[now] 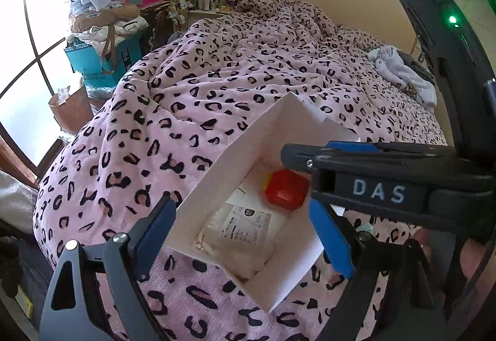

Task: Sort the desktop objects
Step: 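Open left tool over the white box while right tool drops the red box in, then move both tools back toward the remaining items on the bed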

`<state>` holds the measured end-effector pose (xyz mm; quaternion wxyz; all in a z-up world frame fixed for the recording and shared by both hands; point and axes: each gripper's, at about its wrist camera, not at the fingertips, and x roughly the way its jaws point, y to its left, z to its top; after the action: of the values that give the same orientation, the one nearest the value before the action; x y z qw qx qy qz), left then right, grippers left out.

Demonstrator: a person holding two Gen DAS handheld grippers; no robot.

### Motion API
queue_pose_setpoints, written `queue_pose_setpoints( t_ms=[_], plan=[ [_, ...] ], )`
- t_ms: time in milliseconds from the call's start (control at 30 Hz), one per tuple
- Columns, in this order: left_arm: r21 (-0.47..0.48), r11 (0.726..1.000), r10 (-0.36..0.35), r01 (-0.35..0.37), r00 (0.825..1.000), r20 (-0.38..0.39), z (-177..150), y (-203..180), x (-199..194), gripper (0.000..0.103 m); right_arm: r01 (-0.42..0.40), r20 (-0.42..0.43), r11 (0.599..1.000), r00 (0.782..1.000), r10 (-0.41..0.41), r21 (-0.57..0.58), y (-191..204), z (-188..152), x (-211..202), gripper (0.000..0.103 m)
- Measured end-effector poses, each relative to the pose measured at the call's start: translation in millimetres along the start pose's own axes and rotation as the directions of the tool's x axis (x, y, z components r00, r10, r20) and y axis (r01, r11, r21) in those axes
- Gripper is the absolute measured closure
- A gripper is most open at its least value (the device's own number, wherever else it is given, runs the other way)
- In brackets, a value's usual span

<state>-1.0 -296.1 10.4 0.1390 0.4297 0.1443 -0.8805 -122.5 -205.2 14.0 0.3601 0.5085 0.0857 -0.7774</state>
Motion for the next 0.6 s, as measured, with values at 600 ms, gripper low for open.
queue_pose_setpoints(
  t_ms=[600],
  plan=[
    [0.095, 0.986, -0.128, 0.136, 0.988, -0.085, -96, -66, -39, 0.004, 0.327, 0.077, 0.867, 0.921, -0.381, 0.375, -94, -225, -119, 0.021]
  ],
)
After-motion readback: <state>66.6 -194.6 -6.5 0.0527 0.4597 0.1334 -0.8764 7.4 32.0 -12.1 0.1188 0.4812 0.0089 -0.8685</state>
